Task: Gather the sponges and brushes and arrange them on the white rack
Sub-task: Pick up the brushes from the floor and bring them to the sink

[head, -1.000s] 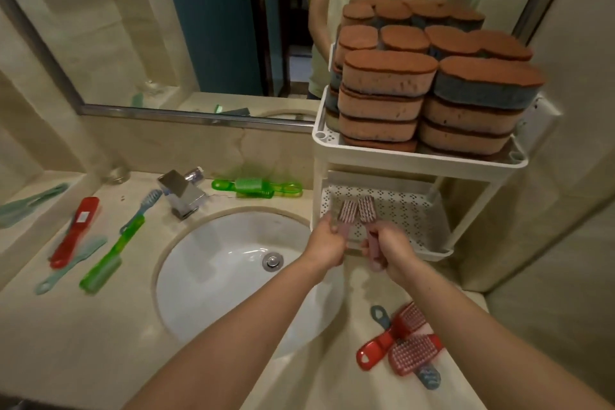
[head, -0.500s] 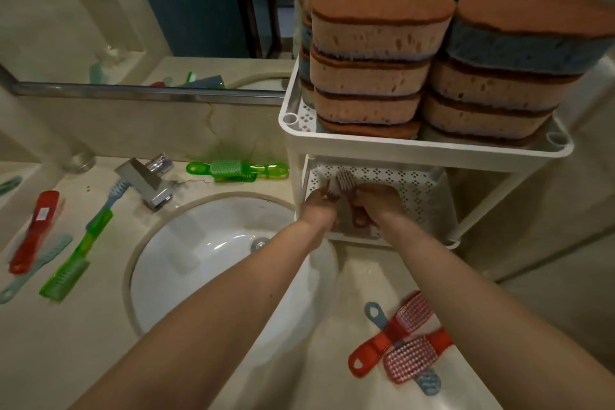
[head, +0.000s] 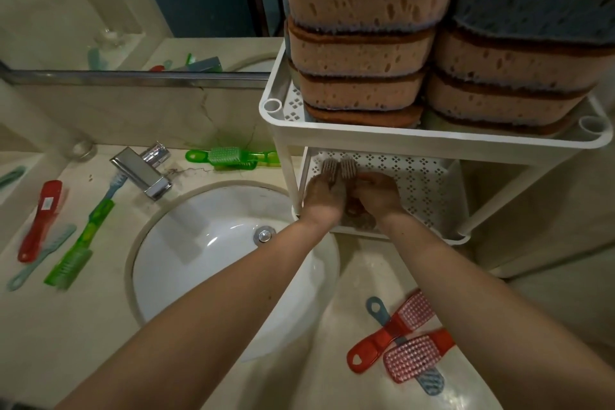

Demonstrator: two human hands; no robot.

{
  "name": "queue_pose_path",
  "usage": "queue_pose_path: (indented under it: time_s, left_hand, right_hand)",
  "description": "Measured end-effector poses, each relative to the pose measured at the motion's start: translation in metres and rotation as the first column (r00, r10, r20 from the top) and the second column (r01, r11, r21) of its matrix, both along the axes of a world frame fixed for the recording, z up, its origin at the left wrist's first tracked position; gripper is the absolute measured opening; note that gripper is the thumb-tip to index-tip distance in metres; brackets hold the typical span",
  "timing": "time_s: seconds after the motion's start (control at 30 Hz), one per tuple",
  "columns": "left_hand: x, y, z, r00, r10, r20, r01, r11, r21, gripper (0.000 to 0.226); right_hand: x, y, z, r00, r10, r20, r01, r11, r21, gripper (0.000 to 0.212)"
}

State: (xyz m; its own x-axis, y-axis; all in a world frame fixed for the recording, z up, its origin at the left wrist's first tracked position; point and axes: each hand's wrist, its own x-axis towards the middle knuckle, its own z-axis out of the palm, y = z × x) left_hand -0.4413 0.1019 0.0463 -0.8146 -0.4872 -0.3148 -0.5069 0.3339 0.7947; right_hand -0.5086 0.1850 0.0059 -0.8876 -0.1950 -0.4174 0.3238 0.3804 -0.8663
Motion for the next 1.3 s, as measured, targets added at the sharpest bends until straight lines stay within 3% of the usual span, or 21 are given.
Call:
queue_pose_path:
  time_s: [0.27, 0.33, 0.47, 0.8, 1.03, 1.17, 1.3]
  left_hand:
    - [0.003, 0.003, -0.002, 0.957, -0.256, 0.138, 0.258, 0.966, 0.005, 0.050]
    - [-0.001, 0.001, -0.001, 0.952, -0.258, 0.163, 0.261, 0.965, 0.003, 0.057]
    - [-0.006, -0.004, 0.000, 0.957, -0.224, 0.184, 0.226, 0.974, 0.012, 0.057]
    - [-0.008, -0.012, -0.002, 0.964, -0.181, 0.193, 0.179, 0.984, 0.028, 0.054]
    - [0.007, -0.012, -0.006, 0.974, -0.193, 0.117, 0.191, 0.981, 0.025, 0.052]
    - [0.025, -0.010, -0.012, 0.988, -0.152, -0.033, 0.151, 0.988, -0.008, 0.053]
    - [0.058, -0.007, -0.016, 0.974, -0.044, -0.220, 0.063, 0.995, 0.076, 0.055]
  right_hand:
    - [0.003, 0.006, -0.001, 0.998, -0.026, -0.061, 0.025, 0.999, -0.028, 0.030]
    - [0.003, 0.004, 0.000, 0.996, -0.044, -0.076, 0.039, 0.997, -0.072, 0.032]
    - [0.004, -0.005, 0.001, 0.993, -0.082, 0.088, 0.102, 0.959, -0.263, 0.032]
    - [-0.002, -0.021, -0.003, 0.994, 0.045, 0.103, -0.016, 0.966, -0.259, 0.034]
    - [0.006, -0.012, 0.004, 0.999, 0.032, 0.039, -0.023, 0.973, -0.229, 0.029]
    - [0.019, -0.011, 0.012, 0.984, -0.140, 0.107, 0.165, 0.947, -0.277, 0.034]
    - [0.048, -0.004, 0.020, 0.981, -0.190, 0.027, 0.188, 0.921, -0.342, 0.032]
